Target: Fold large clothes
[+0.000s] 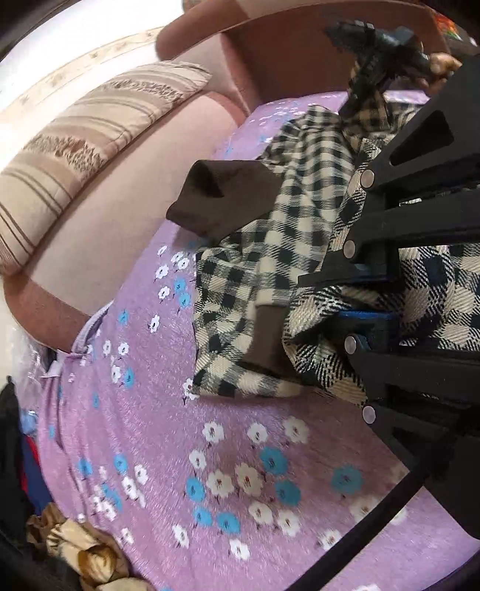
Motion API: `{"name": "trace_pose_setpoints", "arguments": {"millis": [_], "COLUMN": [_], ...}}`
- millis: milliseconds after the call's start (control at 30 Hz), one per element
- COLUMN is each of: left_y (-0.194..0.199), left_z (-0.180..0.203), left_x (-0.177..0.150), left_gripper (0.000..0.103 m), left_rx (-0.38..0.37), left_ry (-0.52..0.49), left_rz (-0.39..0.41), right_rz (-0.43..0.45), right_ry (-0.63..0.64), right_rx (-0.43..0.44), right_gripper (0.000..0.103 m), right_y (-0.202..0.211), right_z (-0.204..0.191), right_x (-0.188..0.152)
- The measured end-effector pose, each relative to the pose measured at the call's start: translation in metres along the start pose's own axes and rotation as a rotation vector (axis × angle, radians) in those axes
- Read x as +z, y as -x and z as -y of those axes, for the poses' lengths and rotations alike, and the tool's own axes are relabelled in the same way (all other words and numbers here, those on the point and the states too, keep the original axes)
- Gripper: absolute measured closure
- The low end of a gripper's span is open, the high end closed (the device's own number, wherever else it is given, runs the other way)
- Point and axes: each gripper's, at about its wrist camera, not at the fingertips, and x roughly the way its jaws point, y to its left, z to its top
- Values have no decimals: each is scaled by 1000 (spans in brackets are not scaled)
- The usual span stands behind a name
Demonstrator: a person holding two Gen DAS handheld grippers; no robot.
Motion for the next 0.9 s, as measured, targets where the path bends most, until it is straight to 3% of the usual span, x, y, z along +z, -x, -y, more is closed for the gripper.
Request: {"name": "trace_pose_setpoints", "arguments": {"millis": [233, 267, 333, 367, 400, 500, 567, 633, 767, 900], "left_y": [1, 1, -2, -3, -5, -6, 2, 14, 26, 40], "left_z": [-4, -5, -7, -8, -10, -20, -30, -43, -63, -62], "left_x": [33, 36, 41, 43, 45, 48, 51, 54, 61, 53], "left_gripper": [89, 88, 87, 87, 86, 68, 39, 24, 22, 22], "left_rx": [-113, -128, -150, -162, -177, -223, -219, -201, -185, -93], "left_ry": [108, 131, 175, 192, 208, 273, 326, 382, 405, 285], "left_rz": [48, 49, 39, 33, 27, 34, 98, 174, 191, 198], "right_rz": [5, 15, 36, 56, 79, 129, 138, 157, 218, 217], "right_ry": [-147, -163, -189, -201, -209, -260, -288, -266, -127, 55], "right_rx": [60, 73, 109, 126, 132, 167, 173, 142, 115, 85], "right_gripper": [91, 85, 61, 40, 28, 26, 26, 26, 26, 26], "right_y": [-16, -15, -15, -13, -11, -6, -6, 1, 31, 59], "right_z": [29, 30, 30, 30, 29, 31, 32, 28, 6, -26], "right_x": [23, 26, 31, 34, 37, 47, 55, 63, 68, 45]}}
